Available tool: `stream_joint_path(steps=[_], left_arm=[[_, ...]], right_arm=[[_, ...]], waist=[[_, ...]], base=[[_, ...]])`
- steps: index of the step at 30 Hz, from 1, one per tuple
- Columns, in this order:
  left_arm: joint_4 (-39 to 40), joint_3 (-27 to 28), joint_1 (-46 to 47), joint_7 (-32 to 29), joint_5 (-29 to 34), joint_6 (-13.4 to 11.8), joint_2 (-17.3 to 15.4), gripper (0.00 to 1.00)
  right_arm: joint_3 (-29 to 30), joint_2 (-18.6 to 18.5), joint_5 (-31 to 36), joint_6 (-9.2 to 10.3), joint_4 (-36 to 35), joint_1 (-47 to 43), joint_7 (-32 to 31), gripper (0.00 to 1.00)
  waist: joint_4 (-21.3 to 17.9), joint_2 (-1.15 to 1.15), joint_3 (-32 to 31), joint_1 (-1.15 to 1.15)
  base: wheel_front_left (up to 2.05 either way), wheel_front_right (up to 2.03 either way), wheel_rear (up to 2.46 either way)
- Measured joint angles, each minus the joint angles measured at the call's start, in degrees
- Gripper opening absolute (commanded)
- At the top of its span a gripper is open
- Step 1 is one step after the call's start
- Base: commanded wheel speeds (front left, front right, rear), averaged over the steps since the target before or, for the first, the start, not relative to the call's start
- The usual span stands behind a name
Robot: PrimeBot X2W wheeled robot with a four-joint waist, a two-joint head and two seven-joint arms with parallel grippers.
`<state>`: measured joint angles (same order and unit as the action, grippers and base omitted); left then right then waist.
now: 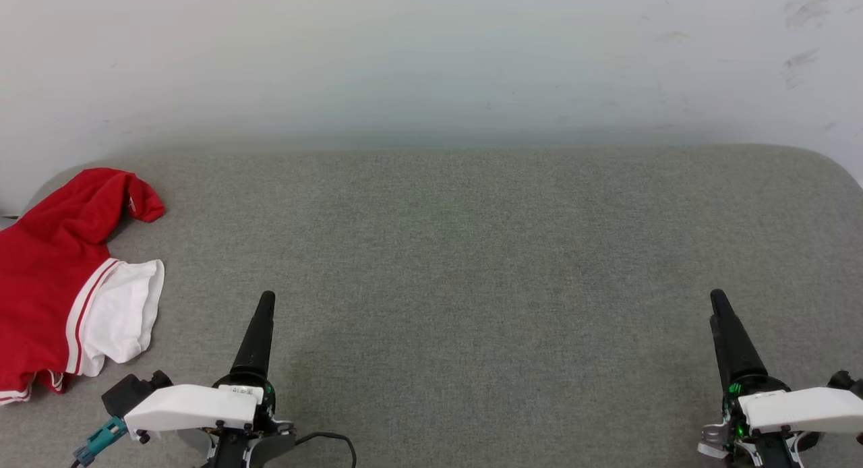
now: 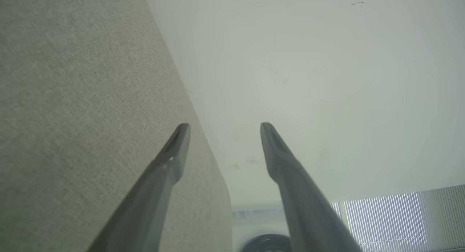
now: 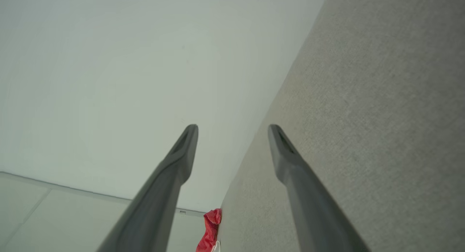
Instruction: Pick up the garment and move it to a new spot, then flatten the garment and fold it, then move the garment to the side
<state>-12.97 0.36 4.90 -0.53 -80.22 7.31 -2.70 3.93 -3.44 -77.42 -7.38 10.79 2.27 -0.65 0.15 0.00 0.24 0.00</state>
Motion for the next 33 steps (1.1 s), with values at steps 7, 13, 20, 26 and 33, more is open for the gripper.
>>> stream_joint_path(steps=[7, 13, 20, 26, 33], left_arm=[[1.5, -0.4, 0.0, 1.5, 8.5, 0.0, 0.0, 1.0], [2.1, -1.4, 0.0, 2.8, 16.1, 0.0, 0.0, 1.0], [2.7, -2.2, 0.0, 4.3, 24.5, 0.0, 0.0, 1.0], [3.2, -3.0, 0.1, 5.3, 31.9, -0.2, 0.0, 1.0], [3.6, -3.8, 0.2, 6.5, 39.9, -0.5, -0.2, 1.0]], right_arm=[[-0.2, 0.1, 10.2, 0.0, -2.1, -0.2, 1.6, 1.0], [-0.5, 0.2, 19.1, 0.0, -3.7, -0.6, 2.7, 1.0], [-0.9, 0.2, 28.3, -0.01, -5.4, -1.1, 3.9, 1.0], [-1.3, 0.2, 34.7, -0.01, -7.0, -1.2, 3.9, 1.0], [-1.7, 0.2, 40.9, -0.01, -8.6, -1.4, 3.3, 1.0]], waist=[[0.1, 0.0, 0.0, 0.0], [0.2, 0.0, 0.0, 0.0], [0.4, 0.0, 0.0, 0.0], [0.5, 0.0, 0.0, 0.0], [0.6, 0.0, 0.1, 0.0]], base=[[0.0, 0.0, 0.0], [0.0, 0.0, 0.0], [0.0, 0.0, 0.0], [0.0, 0.0, 0.0], [0.0, 0.0, 0.0]])
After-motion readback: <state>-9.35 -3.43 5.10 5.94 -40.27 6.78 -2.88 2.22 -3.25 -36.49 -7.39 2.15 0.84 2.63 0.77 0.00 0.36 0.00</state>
